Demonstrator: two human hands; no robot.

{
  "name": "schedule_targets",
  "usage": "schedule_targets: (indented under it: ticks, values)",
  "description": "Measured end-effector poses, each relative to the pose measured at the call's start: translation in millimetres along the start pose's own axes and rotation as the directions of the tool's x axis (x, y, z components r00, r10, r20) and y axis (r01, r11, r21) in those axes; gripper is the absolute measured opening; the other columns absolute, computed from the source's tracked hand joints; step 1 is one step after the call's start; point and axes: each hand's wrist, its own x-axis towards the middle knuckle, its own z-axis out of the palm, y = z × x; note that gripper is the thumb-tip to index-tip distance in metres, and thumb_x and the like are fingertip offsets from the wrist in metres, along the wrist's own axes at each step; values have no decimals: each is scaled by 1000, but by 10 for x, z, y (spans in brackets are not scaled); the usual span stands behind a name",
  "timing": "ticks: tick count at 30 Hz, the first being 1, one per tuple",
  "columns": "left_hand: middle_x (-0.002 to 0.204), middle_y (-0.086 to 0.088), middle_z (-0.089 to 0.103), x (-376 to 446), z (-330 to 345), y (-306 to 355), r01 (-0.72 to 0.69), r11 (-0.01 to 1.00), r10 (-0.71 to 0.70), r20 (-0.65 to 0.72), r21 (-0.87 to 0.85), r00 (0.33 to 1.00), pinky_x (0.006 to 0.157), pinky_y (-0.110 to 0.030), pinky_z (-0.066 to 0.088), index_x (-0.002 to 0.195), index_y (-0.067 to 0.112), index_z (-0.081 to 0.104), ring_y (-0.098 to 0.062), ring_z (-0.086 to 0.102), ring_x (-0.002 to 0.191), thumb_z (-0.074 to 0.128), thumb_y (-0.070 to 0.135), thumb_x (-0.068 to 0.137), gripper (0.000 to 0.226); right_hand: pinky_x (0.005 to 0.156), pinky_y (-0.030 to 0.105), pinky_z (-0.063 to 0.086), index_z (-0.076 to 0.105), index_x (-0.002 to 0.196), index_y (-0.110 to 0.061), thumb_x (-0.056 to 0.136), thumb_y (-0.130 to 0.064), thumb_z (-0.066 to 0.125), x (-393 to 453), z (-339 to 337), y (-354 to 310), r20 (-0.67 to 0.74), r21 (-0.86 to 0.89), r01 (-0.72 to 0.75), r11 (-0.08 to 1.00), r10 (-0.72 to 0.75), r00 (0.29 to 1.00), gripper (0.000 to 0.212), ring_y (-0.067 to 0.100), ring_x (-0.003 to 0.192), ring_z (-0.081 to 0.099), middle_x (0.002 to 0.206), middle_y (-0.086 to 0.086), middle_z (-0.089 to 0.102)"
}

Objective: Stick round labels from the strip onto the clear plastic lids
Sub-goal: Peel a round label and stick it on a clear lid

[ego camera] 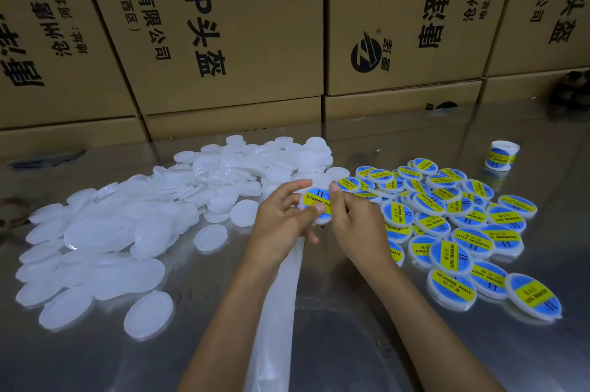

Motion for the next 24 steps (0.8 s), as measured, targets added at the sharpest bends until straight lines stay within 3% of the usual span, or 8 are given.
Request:
schedule_targets:
  ticks: [3,7,10,12,17,24]
  values:
    - [96,-4,75,-12,-3,6,35,999,-35,63,-4,997,50,-23,53,119,10,66,-13,66,58,76,-4,83,40,55,32,27,30,52,-26,104,-36,44,-9,2,-10,-3,74,-11,997,11,1000,55,10,48,34,42,-8,38]
    - [75,-10,75,6,-26,16,3,1000,-3,-141,-1,990,45,-24,51,99,2,68,-18,65,50,79,6,84,19,54,30,29,33,56,-21,101,-49,45,-43,25,-35,69,186,4,983,-17,997,54,9,51,34,47,-9,38]
    - [67,-9,73,12,-31,0,-44,999,44,-232,7,972,43,-23,51,89,-2,70,-14,66,51,74,8,88,11,51,28,27,33,57,-23,85,-73,47,-79,52,-57,146,100,45,994,-60,987,58,10,51,33,49,-8,35]
    - [65,-9,72,4,-22,-7,-60,998,56,-246,-10,968,41,-23,50,86,-5,69,-15,64,48,73,10,90,15,51,27,26,31,54,-24,78,-77,50,-77,59,-55,161,90,40,995,-54,985,61,10,50,32,47,-8,32]
    - [84,-20,73,7,-11,-10,-92,992,105,-168,84,980,46,-23,52,97,-1,71,-16,63,47,59,12,100,18,52,32,24,24,54,-18,94,-57,51,-35,50,-17,145,56,32,998,-40,989,62,13,49,26,45,-4,26]
    - [116,-19,70,14,-29,4,1,1000,-1,91,-5,996,67,-29,62,129,4,62,-17,74,77,58,-4,97,33,53,32,24,26,46,-21,103,-34,47,17,17,29,-13,45,-37,998,38,999,62,13,42,33,38,-8,38]
